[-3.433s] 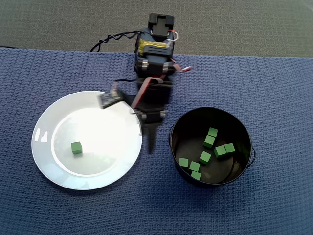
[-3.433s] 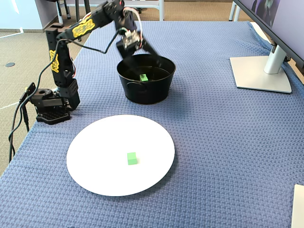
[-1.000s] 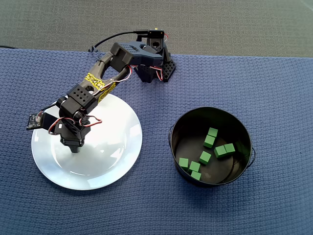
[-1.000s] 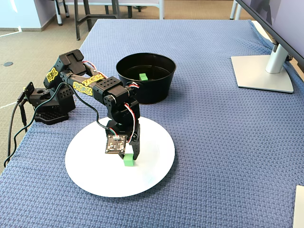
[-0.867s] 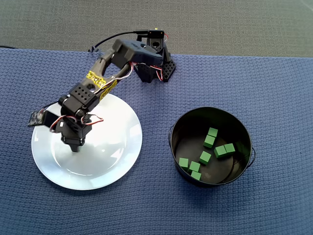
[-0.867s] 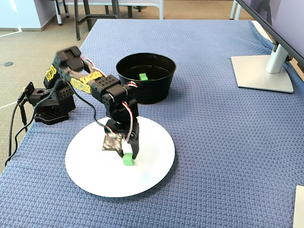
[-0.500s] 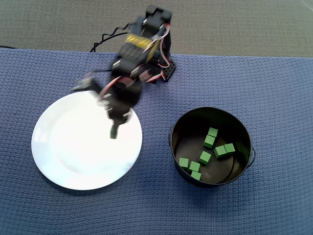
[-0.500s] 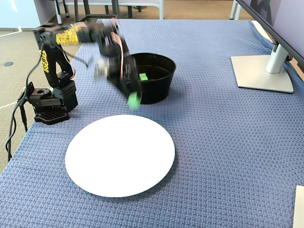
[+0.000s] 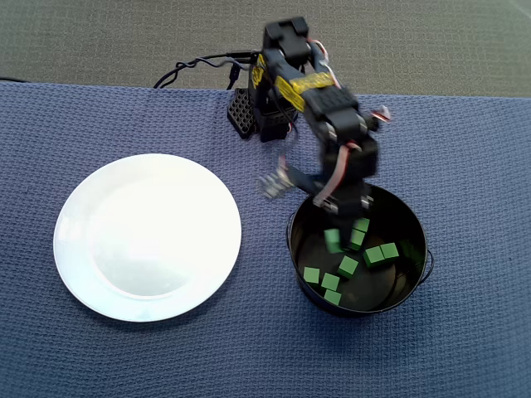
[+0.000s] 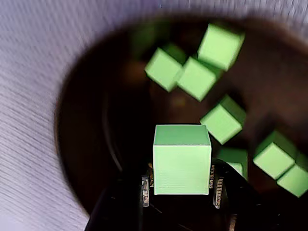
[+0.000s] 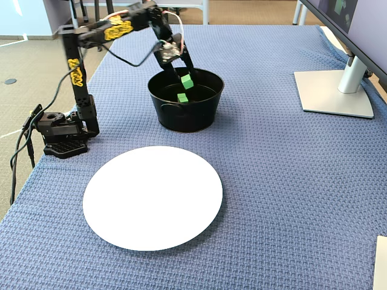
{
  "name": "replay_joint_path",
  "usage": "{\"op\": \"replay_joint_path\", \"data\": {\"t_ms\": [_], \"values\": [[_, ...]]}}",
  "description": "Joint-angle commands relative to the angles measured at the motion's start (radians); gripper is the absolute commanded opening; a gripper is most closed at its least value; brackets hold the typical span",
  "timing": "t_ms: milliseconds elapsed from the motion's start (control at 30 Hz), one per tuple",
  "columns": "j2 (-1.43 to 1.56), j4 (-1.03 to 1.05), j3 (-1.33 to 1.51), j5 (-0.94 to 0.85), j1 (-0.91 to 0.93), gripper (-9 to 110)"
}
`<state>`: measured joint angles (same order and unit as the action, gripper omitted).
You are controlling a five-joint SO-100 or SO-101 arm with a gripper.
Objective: Pick up the green cubes from the white plate and place them in the black recipient
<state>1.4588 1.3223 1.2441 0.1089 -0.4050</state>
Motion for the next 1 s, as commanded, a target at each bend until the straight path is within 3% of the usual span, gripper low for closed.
{"op": "replay_joint_path", "data": {"t_ms": [0, 33, 300, 567, 900, 967], "values": [[-0.057, -0.02, -0.077, -0.057, -0.063, 36], [-0.052, -0.021, -0.055, -0.081, -0.077, 49], [0.215, -0.123, 0.253, -0.114, -0.011, 50], [0.549, -0.135, 0.532, -0.241, 0.225, 47], [0.956, -0.186, 0.739, -0.282, 0.526, 29], [1.028, -0.199, 0.784, -0.239, 0.56, 8]]}}
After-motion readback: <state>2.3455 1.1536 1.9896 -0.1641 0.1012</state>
